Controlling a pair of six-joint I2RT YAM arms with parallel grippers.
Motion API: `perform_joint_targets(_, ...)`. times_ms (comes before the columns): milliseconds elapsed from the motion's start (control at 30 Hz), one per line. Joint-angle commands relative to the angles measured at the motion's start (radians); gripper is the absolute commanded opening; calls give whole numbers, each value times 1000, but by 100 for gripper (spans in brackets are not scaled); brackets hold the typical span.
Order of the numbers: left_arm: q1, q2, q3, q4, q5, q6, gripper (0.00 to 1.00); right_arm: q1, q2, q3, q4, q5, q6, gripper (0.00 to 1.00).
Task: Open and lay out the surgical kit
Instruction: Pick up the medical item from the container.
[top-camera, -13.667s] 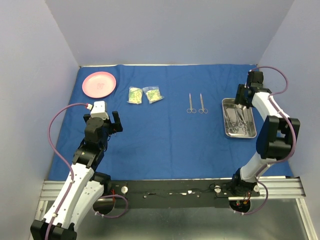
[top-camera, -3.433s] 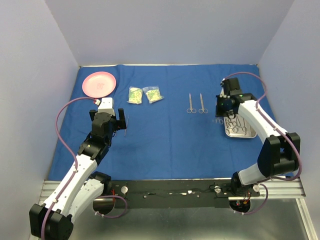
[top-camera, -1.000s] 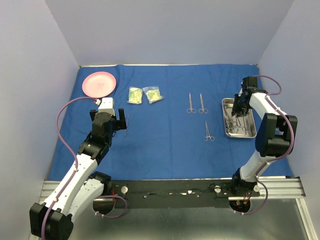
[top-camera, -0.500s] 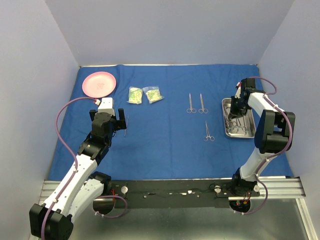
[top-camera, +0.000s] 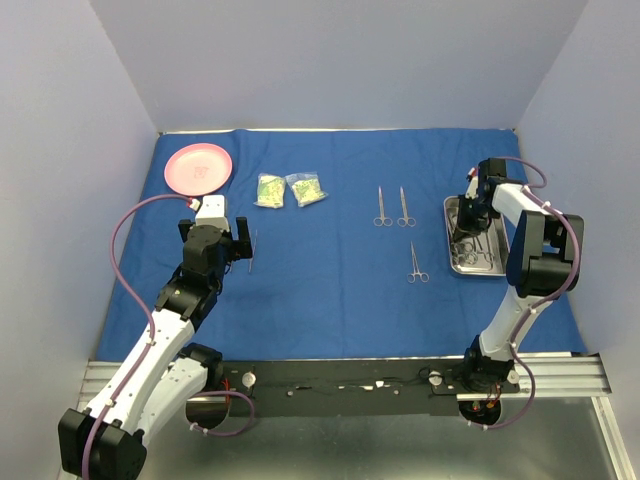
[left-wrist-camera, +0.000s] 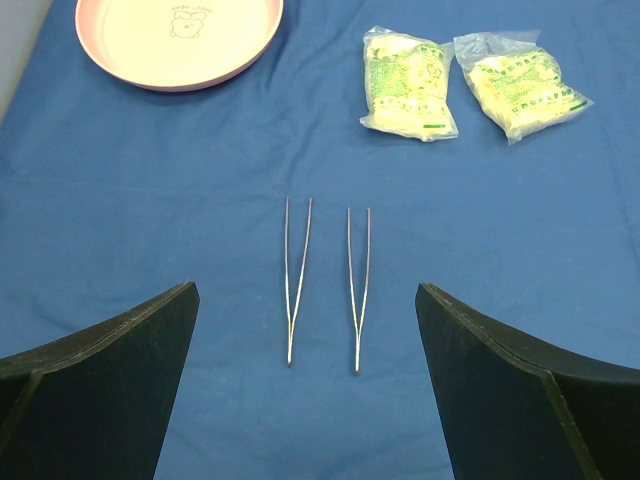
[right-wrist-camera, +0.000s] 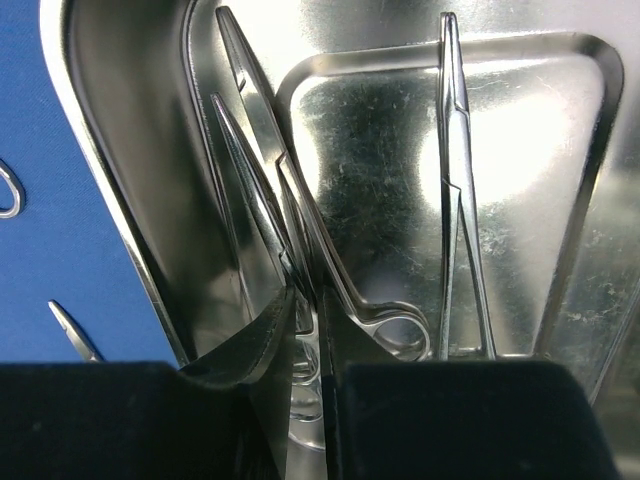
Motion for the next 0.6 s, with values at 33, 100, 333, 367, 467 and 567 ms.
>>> perform_joint_targets(33,-3,-17,-5,28,8,8,99,-2,35,9,11,53,-10,18)
perform_joint_targets(100,-3,-17,-5,28,8,8,99,-2,27,1,17,59,-8,14)
perform_joint_targets(333,-3,-13,-5,28,9,8,99,-2,-66,-5,13,114,1,4)
perform_joint_targets(367,-3,-11,-5,29,8,9,99,-2,-91,-4,11,114,10,2)
perform_joint_targets(467,-3,-10,-4,28,8,9,99,0,-129,-8,5,114,42,2)
perform_joint_targets(567,-3,-8,-2,28,6,11,99,0,-166,-13,-4,114,61,2)
